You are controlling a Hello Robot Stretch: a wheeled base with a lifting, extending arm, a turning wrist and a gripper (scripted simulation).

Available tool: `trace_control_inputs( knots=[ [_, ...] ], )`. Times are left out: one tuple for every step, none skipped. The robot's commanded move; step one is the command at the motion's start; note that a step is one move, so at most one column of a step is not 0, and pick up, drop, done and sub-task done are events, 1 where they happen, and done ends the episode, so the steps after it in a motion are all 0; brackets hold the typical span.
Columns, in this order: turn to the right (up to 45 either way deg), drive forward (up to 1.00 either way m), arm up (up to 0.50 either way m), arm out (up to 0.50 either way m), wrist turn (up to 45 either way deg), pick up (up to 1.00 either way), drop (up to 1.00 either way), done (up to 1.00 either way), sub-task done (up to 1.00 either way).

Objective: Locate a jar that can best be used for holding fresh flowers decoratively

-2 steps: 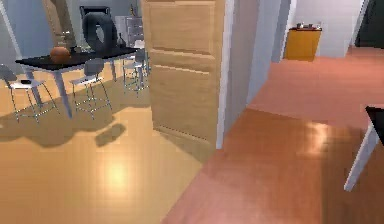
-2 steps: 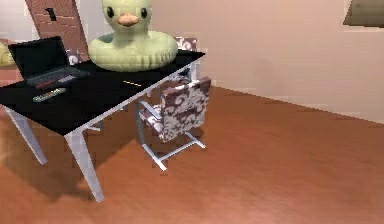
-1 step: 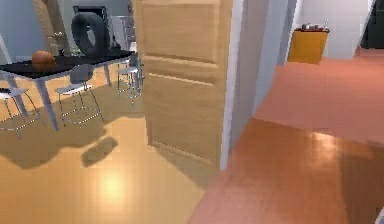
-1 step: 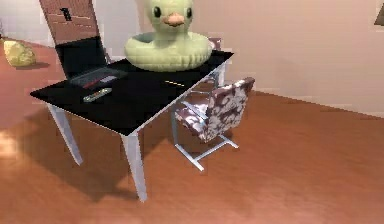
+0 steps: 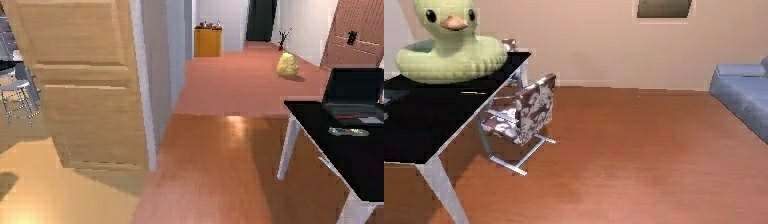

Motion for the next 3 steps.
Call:
trace_control_inputs(
  knots=[
    [0.0,0.30,0.00,0.00,0.0,0.00,0.00,0.00,0.00],
    [-36.0,0.00,0.00,0.00,0.0,0.00,0.00,0.00,0.00],
    [0.0,0.40,0.00,0.00,0.0,0.00,0.00,0.00,0.00]
  ],
)
